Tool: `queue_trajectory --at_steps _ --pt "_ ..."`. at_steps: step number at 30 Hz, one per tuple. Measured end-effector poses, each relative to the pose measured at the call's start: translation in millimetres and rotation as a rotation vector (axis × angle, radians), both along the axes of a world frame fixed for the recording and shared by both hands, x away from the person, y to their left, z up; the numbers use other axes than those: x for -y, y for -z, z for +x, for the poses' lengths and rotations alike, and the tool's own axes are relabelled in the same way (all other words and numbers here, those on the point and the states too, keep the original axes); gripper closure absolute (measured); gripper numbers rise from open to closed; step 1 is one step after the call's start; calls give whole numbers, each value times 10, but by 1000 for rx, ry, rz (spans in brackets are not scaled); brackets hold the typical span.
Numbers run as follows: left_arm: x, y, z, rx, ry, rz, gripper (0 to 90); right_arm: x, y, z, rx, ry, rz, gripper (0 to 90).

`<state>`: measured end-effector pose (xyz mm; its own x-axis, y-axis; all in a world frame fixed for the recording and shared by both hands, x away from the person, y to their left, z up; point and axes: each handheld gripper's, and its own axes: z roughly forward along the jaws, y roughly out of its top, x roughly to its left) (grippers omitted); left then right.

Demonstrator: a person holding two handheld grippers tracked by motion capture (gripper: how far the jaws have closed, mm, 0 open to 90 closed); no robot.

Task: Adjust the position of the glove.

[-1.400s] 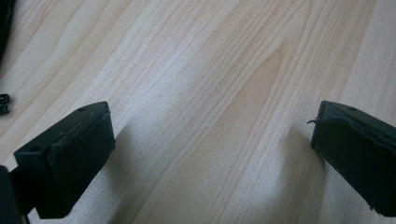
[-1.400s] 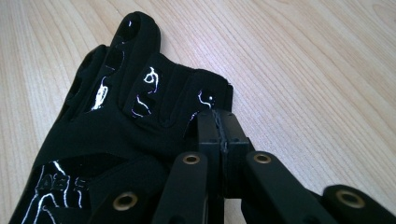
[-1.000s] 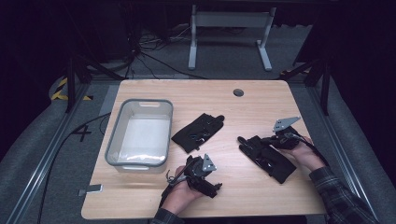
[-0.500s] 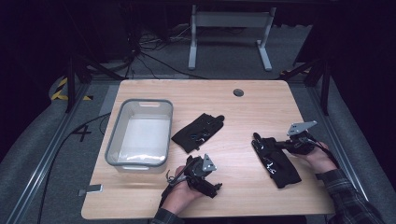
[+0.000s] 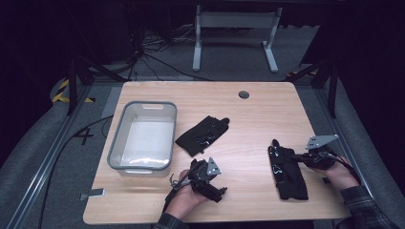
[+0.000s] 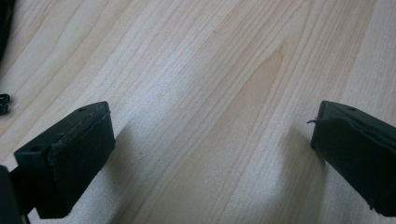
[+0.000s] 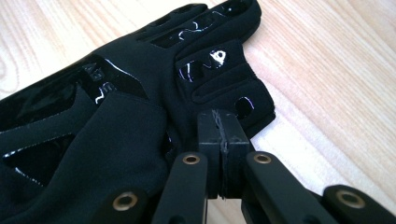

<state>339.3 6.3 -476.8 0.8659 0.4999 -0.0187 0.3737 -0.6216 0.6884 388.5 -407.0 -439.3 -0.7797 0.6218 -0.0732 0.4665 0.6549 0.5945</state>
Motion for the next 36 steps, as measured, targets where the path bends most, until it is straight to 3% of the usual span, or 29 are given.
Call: queue_trajectory --at_steps 3,4,7,13,14,17,18,19,23,26,28,32,33,34,35,36 --pt "0 0 0 0 0 0 0 -1 -14 1 4 -3 18 900" --pt "0 0 0 0 1 0 0 0 -45 5 16 -5 50 900" --pt "0 0 1 1 1 0 0 15 -95 21 43 10 85 882" --pt "0 0 1 0 1 0 0 88 -85 103 78 91 98 720" --pt "0 0 1 1 1 0 0 133 -57 154 89 130 103 634" --pt "0 0 3 1 3 0 0 177 -30 192 99 159 99 563" --pt "0 0 4 1 4 1 0 236 10 234 104 199 103 477" --pt "0 0 4 1 4 1 0 236 10 234 104 199 103 477" --pt "0 -4 10 1 9 5 0 374 114 308 105 267 112 330" --pt "8 -17 13 -7 -2 9 2 401 145 323 105 277 104 298" --pt "1 -45 19 -8 -14 11 53 406 167 326 109 283 95 267" --pt "-13 -96 29 -13 -53 22 276 417 184 326 110 287 111 249" --pt "-12 -110 32 -18 -59 21 276 417 184 326 110 287 111 249" --pt "-9 -128 35 -16 -64 29 384 435 201 334 95 292 138 245" --pt "-6 -150 38 -12 -72 34 384 435 201 334 95 292 138 245" --pt "-2 -179 49 -7 -81 29 438 444 207 334 89 299 148 229"
